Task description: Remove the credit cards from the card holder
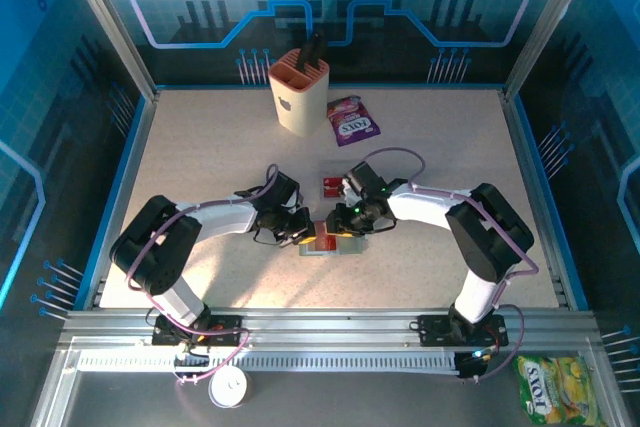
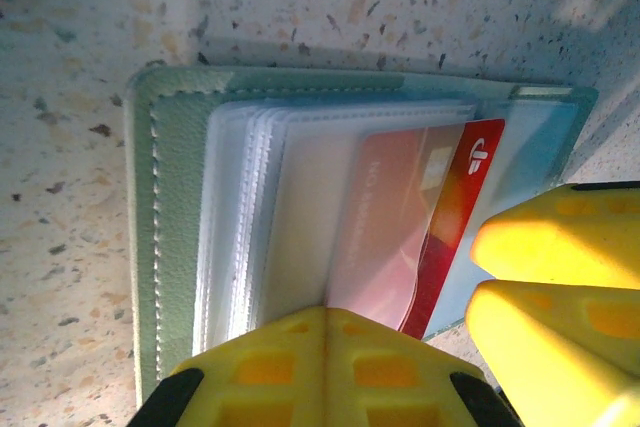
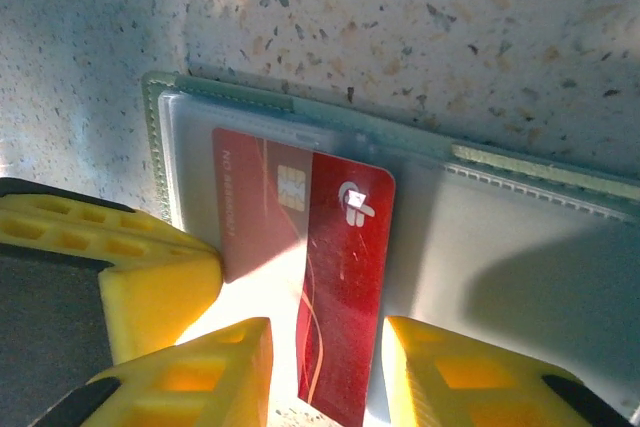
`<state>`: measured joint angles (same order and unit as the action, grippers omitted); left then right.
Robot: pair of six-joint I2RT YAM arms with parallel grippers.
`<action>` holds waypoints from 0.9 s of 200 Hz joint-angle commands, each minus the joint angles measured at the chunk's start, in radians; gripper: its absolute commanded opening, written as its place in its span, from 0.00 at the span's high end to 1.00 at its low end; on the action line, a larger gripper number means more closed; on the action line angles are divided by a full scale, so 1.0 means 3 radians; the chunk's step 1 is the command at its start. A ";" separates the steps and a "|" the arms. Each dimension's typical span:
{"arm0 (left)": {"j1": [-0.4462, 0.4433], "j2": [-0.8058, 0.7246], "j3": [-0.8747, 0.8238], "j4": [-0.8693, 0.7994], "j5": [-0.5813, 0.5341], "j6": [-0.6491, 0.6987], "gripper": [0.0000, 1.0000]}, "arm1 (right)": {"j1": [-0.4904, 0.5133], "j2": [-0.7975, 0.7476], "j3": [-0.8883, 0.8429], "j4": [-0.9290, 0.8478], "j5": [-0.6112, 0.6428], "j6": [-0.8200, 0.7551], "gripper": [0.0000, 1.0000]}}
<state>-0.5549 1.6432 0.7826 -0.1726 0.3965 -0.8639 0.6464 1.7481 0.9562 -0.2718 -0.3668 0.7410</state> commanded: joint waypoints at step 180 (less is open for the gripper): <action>-0.0010 0.0071 0.0037 -0.0120 -0.0036 0.0042 0.94 | -0.0104 -0.0004 -0.0237 0.0494 -0.0392 0.0254 0.71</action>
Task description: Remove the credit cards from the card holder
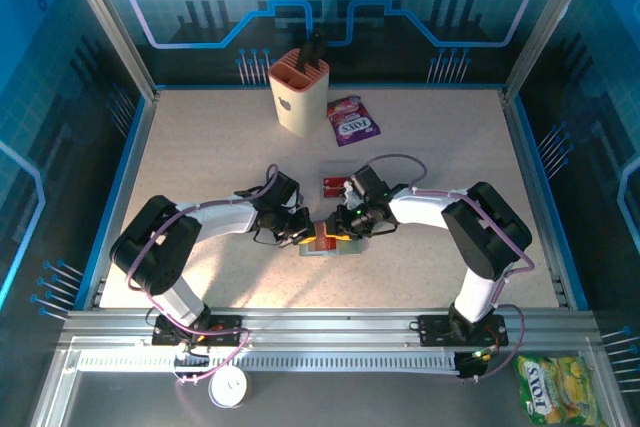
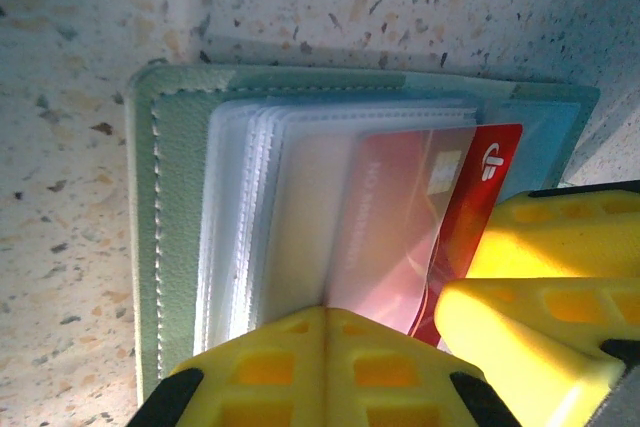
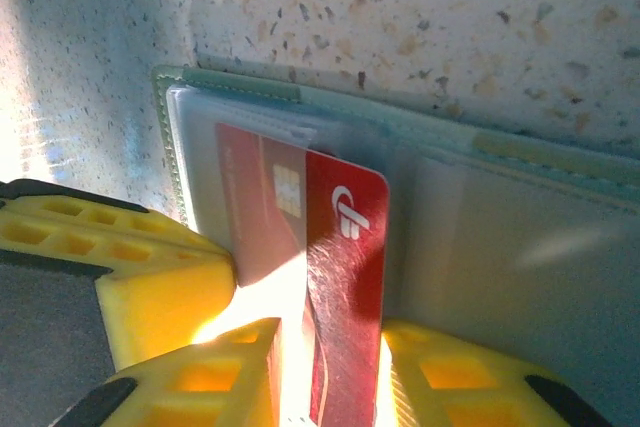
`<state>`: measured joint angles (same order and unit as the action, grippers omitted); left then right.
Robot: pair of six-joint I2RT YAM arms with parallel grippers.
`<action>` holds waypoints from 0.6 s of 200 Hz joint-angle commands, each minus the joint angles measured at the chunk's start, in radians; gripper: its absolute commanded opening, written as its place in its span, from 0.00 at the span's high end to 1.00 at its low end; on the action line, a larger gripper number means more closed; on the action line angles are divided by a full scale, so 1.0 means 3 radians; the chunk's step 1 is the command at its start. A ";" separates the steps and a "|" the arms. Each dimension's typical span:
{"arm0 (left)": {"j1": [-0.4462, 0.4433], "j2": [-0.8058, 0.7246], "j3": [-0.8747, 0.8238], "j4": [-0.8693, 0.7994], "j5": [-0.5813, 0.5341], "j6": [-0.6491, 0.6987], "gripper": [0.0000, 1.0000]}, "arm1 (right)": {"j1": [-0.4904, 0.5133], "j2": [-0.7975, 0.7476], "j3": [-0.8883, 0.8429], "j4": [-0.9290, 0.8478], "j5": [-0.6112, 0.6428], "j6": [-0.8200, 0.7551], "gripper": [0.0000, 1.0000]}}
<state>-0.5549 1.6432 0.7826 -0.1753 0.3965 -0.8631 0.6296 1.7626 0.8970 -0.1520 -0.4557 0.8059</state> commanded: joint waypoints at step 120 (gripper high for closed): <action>-0.0011 0.0072 0.0042 -0.0121 -0.0038 0.0034 0.94 | -0.0098 -0.0087 -0.0220 0.0190 -0.0094 0.0019 0.85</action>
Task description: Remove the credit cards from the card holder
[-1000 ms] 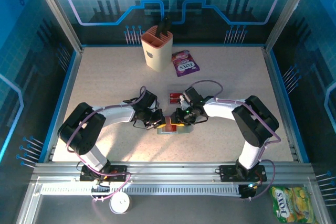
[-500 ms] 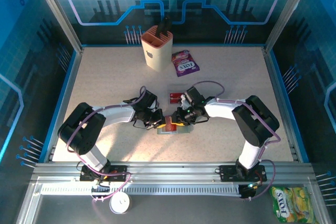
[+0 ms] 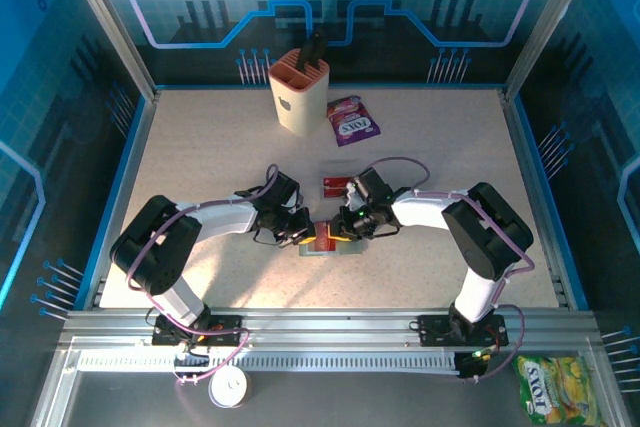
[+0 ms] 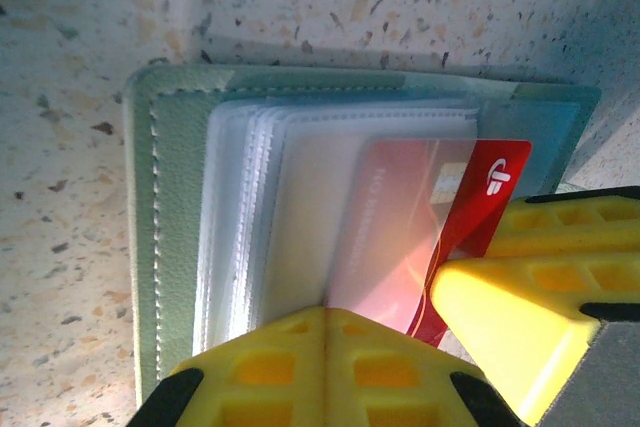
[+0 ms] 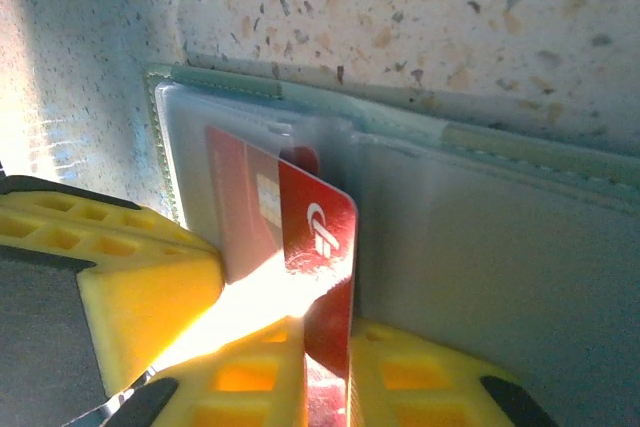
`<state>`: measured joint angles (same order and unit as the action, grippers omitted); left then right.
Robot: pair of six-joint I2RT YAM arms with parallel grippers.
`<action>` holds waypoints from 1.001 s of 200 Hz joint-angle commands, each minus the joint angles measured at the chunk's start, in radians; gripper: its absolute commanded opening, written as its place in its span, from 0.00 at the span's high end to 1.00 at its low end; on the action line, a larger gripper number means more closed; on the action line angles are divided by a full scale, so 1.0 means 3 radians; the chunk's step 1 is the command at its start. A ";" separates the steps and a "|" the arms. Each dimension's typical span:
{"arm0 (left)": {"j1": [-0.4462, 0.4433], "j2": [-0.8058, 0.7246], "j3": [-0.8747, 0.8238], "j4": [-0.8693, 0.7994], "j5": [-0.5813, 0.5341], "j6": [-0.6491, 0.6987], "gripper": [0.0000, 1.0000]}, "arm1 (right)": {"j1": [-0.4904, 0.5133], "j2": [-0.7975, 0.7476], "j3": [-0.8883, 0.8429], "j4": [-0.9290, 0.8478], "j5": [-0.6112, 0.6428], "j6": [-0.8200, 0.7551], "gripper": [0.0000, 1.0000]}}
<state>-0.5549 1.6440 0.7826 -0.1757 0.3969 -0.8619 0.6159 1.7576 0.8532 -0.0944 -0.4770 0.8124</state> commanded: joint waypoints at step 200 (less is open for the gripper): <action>-0.0010 0.0067 0.0086 -0.0075 -0.0030 0.0030 0.94 | -0.0233 -0.0629 0.0069 -0.0697 0.0101 -0.0307 0.91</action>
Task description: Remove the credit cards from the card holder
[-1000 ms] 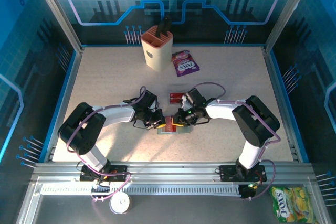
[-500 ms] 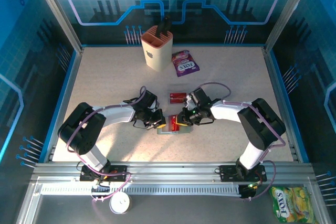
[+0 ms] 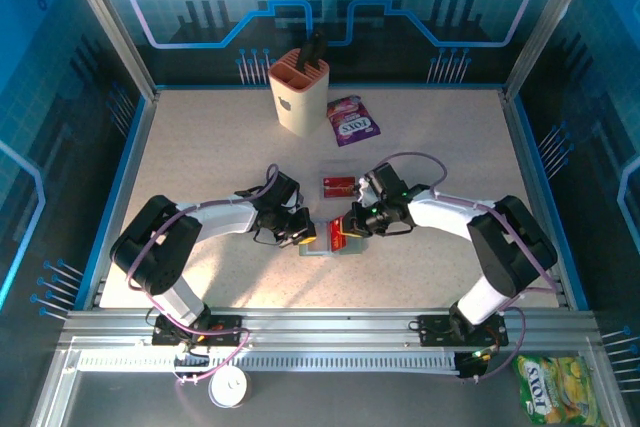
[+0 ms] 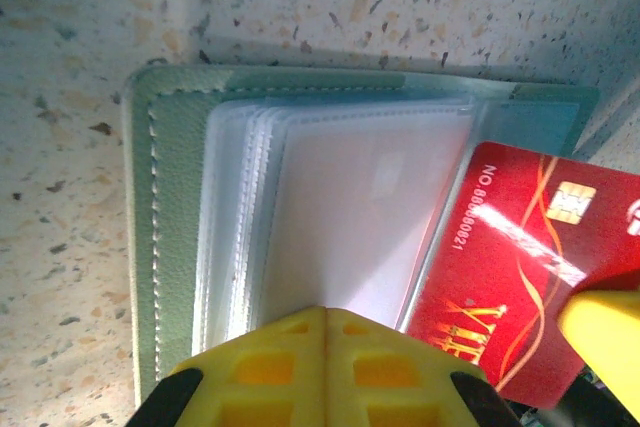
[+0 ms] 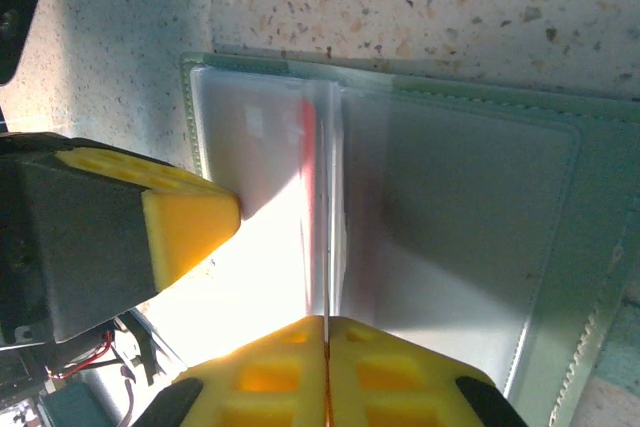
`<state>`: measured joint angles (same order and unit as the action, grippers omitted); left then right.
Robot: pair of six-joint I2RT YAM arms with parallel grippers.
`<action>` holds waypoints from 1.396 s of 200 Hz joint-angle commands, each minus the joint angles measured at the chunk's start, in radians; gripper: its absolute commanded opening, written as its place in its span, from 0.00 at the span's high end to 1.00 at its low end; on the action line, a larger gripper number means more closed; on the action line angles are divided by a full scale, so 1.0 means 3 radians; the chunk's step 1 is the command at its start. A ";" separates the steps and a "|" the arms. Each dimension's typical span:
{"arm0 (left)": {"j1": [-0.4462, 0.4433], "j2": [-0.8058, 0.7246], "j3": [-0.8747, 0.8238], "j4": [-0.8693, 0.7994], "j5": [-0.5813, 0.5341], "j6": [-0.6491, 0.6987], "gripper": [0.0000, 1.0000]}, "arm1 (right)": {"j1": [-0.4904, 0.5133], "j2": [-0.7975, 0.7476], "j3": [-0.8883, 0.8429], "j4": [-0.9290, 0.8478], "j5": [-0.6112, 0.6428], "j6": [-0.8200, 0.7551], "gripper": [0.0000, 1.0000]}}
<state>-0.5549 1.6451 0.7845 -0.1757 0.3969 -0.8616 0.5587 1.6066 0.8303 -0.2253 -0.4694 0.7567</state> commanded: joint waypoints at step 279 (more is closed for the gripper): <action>0.0213 -0.0220 0.0341 -0.0243 -0.0127 0.0372 0.87 | 0.0011 0.0738 0.2359 -0.2577 0.1372 -0.4462 1.00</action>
<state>-0.5129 1.6196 0.8570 -0.1986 0.3889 -0.8108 0.5560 1.7710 1.4677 -0.9073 -0.1036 -0.4450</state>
